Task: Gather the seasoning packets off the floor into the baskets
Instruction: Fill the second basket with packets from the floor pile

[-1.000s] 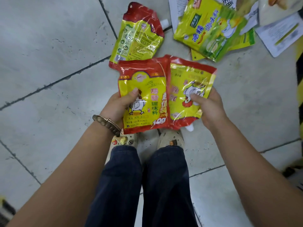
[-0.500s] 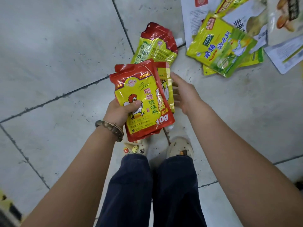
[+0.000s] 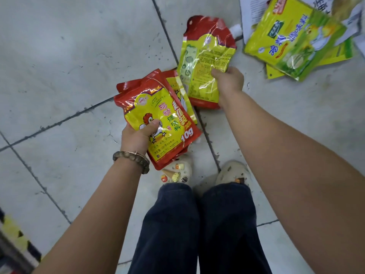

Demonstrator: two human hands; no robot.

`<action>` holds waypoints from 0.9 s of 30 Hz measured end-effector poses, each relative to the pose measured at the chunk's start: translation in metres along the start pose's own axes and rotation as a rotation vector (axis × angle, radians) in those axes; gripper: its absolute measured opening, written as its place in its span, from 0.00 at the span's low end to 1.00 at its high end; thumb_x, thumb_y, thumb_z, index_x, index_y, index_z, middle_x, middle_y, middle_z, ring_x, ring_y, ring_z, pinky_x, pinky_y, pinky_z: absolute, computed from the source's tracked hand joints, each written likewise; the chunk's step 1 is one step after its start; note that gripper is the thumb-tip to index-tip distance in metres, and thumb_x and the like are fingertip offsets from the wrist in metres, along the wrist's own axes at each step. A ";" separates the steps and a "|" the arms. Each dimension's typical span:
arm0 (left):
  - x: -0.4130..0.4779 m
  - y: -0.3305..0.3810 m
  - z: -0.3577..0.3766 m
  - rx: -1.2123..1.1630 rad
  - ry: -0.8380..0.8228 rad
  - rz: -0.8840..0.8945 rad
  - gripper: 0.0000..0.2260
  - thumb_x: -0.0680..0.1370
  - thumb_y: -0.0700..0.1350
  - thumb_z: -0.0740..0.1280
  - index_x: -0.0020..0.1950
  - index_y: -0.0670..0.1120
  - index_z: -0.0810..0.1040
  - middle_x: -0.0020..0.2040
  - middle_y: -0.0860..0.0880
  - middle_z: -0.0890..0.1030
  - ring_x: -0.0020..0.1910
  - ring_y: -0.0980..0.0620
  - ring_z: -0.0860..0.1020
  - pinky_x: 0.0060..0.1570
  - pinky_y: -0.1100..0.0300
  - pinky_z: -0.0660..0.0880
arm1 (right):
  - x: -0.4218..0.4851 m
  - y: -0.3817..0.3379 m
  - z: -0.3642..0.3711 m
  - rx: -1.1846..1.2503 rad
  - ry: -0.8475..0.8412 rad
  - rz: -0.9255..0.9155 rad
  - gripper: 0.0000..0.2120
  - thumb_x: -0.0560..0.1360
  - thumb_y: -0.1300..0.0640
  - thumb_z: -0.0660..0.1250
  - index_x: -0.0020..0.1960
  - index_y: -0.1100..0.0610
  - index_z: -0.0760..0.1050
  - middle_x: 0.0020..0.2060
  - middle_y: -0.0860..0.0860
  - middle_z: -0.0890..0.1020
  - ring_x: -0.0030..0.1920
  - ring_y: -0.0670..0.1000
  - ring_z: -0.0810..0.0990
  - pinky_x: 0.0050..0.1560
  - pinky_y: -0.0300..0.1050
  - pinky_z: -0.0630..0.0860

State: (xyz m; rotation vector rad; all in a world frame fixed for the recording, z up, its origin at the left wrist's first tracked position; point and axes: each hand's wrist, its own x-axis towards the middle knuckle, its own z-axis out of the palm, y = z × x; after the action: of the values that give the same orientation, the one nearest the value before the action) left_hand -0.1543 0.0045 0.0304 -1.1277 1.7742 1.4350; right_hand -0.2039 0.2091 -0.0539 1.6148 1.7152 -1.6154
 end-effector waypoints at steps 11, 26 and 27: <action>-0.110 0.044 0.009 0.280 -0.255 0.074 0.12 0.77 0.36 0.64 0.59 0.48 0.75 0.51 0.51 0.82 0.50 0.49 0.81 0.54 0.45 0.75 | -0.163 0.043 -0.183 0.289 0.072 0.010 0.12 0.75 0.69 0.64 0.53 0.56 0.73 0.42 0.45 0.81 0.38 0.41 0.80 0.42 0.40 0.78; -0.392 -0.022 0.116 0.683 -0.776 0.126 0.19 0.68 0.42 0.68 0.59 0.44 0.77 0.53 0.43 0.83 0.51 0.41 0.81 0.51 0.39 0.77 | -0.382 0.170 -0.462 0.601 0.436 0.058 0.12 0.78 0.67 0.61 0.48 0.51 0.77 0.36 0.39 0.84 0.38 0.41 0.83 0.40 0.38 0.79; -0.414 -0.042 0.126 0.694 -0.802 0.123 0.20 0.68 0.42 0.68 0.60 0.44 0.76 0.53 0.43 0.83 0.52 0.41 0.81 0.51 0.40 0.77 | -0.395 0.185 -0.485 0.608 0.476 0.052 0.12 0.77 0.67 0.61 0.47 0.51 0.77 0.35 0.39 0.84 0.38 0.40 0.82 0.40 0.37 0.78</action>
State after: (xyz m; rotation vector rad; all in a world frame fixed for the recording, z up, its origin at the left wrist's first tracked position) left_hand 0.0683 0.2267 0.3312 -0.0519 1.5300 0.9736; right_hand 0.3022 0.3619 0.3281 2.4713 1.4128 -1.9652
